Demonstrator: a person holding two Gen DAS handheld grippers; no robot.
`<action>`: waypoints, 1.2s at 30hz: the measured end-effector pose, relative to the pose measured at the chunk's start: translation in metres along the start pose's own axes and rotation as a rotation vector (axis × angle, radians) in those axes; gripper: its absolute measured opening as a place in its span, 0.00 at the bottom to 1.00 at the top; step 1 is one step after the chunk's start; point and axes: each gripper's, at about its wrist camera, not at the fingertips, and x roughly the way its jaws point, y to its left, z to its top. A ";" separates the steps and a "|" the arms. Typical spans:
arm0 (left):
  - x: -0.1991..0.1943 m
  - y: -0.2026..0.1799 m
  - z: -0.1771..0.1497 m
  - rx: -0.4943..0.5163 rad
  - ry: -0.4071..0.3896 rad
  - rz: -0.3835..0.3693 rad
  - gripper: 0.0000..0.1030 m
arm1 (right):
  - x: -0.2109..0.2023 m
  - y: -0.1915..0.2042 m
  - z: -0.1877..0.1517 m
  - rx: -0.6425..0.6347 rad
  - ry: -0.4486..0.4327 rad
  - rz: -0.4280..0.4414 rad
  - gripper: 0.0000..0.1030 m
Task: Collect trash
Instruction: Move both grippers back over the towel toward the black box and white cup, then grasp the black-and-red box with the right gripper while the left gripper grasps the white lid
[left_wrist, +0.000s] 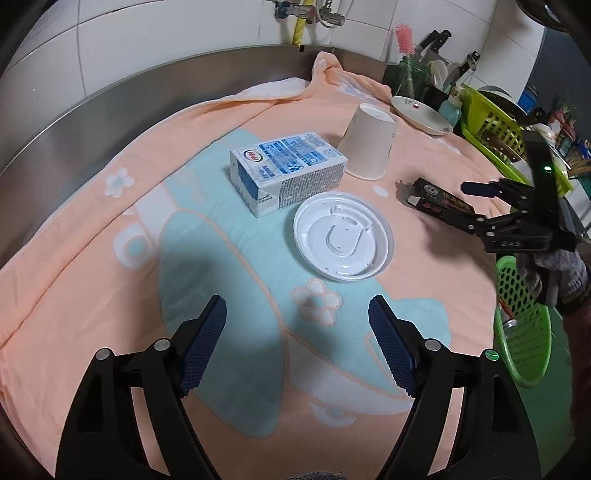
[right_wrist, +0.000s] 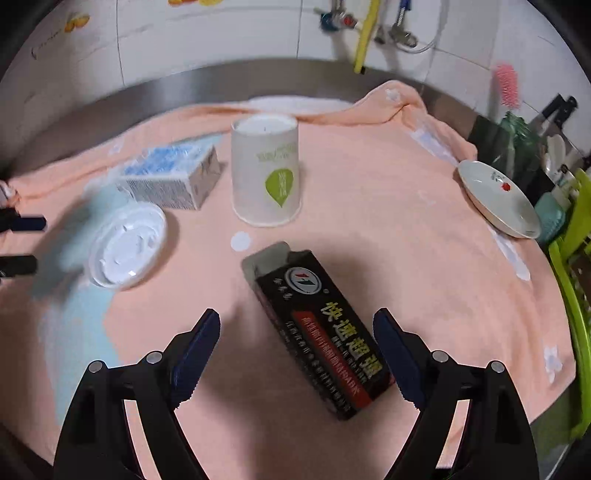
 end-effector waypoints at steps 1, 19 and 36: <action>0.001 0.000 0.001 0.002 0.000 -0.001 0.76 | 0.004 -0.002 0.001 -0.006 0.010 0.006 0.79; 0.056 -0.041 0.025 0.131 0.058 -0.052 0.90 | -0.004 -0.009 -0.014 0.063 0.000 0.041 0.48; 0.083 -0.055 0.043 0.198 0.091 -0.025 0.91 | -0.072 0.003 -0.066 0.231 -0.106 0.069 0.48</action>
